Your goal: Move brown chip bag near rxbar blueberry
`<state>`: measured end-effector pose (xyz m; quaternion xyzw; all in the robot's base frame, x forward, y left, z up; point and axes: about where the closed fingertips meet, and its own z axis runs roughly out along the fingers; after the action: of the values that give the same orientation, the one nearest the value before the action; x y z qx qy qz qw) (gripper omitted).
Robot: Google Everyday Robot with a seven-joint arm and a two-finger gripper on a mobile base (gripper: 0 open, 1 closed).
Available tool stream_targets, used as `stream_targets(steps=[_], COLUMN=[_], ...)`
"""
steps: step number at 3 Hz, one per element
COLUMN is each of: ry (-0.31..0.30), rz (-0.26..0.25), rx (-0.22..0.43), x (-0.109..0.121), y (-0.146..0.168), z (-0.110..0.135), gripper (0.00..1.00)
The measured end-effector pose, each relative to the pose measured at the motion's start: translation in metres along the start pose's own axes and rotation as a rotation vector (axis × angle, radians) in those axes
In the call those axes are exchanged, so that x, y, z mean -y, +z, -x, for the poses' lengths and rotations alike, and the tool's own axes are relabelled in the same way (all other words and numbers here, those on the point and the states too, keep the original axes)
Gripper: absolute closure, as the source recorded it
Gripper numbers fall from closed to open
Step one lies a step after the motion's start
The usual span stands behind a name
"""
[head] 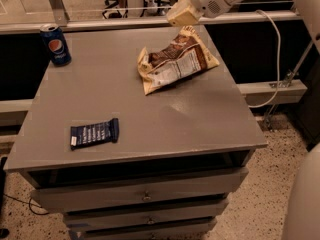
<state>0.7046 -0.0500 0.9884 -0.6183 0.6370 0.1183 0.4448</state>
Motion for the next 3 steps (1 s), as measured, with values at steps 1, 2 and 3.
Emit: stream_targets(steps=[1,2,3], ry=[0.010,0.054,0.107], rz=[-0.050,-0.131,-0.195], rx=[-0.022,-0.029,-0.025], x=[0.001,-0.003,-0.004], y=[-0.011,-0.025,-0.026], z=[-0.011,-0.032,-0.054], gripper=[0.58,0.35,0.12])
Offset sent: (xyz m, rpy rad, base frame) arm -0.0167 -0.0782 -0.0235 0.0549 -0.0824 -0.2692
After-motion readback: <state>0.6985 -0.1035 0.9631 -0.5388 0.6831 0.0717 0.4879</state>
